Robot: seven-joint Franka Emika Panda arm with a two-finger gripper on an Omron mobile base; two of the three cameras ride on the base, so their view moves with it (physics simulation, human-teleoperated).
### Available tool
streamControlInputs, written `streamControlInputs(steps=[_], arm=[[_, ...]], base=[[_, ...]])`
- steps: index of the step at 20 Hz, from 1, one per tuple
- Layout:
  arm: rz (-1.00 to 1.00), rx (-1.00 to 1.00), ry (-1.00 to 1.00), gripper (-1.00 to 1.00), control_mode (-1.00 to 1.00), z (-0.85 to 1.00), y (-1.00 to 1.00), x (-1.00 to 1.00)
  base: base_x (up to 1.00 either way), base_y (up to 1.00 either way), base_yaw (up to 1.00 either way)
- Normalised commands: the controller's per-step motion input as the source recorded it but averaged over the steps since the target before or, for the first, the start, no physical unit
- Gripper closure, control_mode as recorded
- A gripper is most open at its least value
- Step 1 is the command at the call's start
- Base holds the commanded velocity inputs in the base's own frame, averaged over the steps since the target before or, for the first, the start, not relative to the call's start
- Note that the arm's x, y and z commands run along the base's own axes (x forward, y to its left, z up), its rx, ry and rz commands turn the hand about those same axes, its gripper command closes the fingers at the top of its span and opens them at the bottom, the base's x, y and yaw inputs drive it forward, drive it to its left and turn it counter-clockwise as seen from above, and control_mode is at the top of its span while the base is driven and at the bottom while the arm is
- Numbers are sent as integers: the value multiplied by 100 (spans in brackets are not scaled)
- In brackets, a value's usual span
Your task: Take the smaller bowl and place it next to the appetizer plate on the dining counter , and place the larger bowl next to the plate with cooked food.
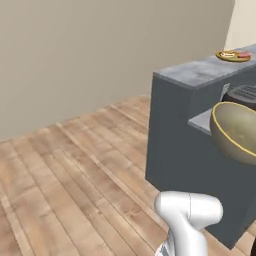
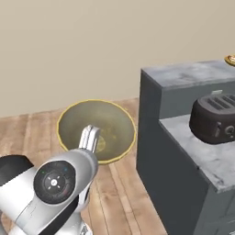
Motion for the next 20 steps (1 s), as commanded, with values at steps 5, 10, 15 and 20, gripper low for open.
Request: streamControlInputs(steps=[5,10,15,20], arm=[[0,0,0,100,100,0,0,0],[0,0,0,100,100,0,0,0],[0,0,0,100,100,0,0,0],[0,0,0,100,100,0,0,0]], base=[[82,100,-53],[83,100,-54],[82,100,-53],[67,100,-47]])
